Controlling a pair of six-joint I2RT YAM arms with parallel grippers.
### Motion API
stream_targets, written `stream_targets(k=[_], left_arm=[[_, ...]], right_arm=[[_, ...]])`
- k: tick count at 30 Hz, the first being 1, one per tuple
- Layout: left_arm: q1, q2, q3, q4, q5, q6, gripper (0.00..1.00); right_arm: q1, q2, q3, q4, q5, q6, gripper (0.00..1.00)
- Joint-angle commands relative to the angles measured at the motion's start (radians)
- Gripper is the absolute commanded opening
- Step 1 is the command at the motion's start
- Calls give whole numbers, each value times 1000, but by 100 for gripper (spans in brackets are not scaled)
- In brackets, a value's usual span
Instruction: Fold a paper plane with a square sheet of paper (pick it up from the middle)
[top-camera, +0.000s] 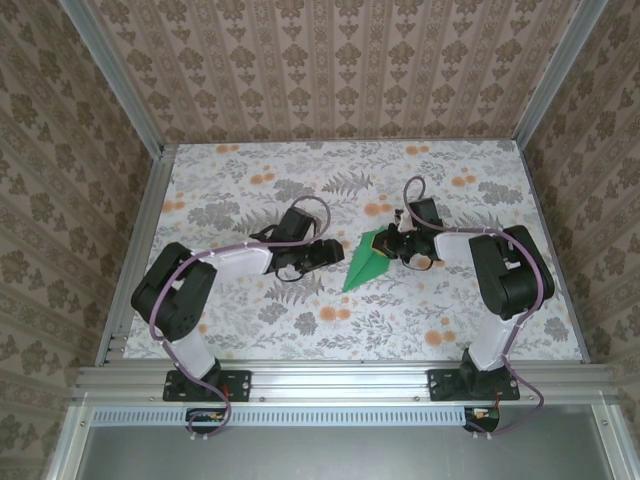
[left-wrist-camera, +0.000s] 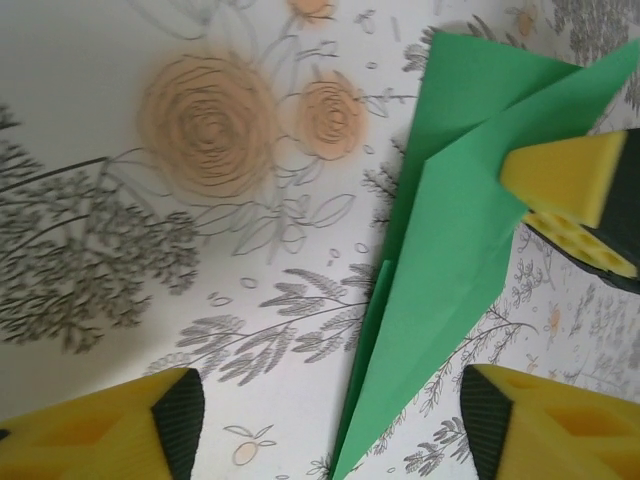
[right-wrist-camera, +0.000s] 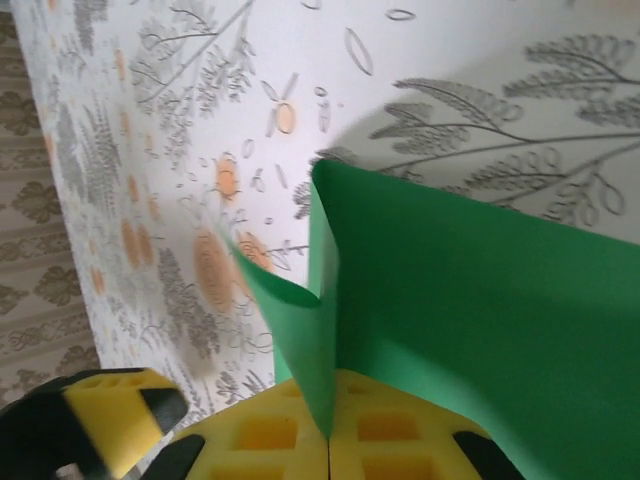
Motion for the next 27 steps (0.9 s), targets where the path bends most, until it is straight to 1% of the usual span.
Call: stream_targets(k=[1, 6, 7, 8, 9, 13, 16, 19, 24, 27], left_arm=[[36, -68, -45, 91, 80, -27, 78], [82, -136, -92, 185, 168, -17, 91], [88, -150, -100, 209, 184, -20, 94], [93, -162, -110, 243, 200, -27, 100], [97, -170, -117, 272, 213, -35, 100], [102, -199, -147, 415, 262, -85, 100], [102, -207, -171, 521, 296, -130, 100], [99, -209, -179, 603, 330, -155, 98], [89, -200, -165, 684, 349, -189, 87], [86, -187, -155, 746, 358, -221, 80]], right_arm=[[5, -62, 1, 106, -76, 32, 5], [6, -144, 10, 191, -177, 87, 6], [5, -157, 16, 206, -196, 100, 5], [5, -169, 21, 224, -217, 116, 5], [6, -179, 26, 240, -233, 129, 6], [6, -206, 46, 311, -276, 195, 6], [6, -206, 52, 396, -302, 271, 7], [5, -193, 53, 494, -330, 353, 7], [5, -182, 40, 603, -366, 440, 7], [6, -179, 28, 628, -382, 460, 7]])
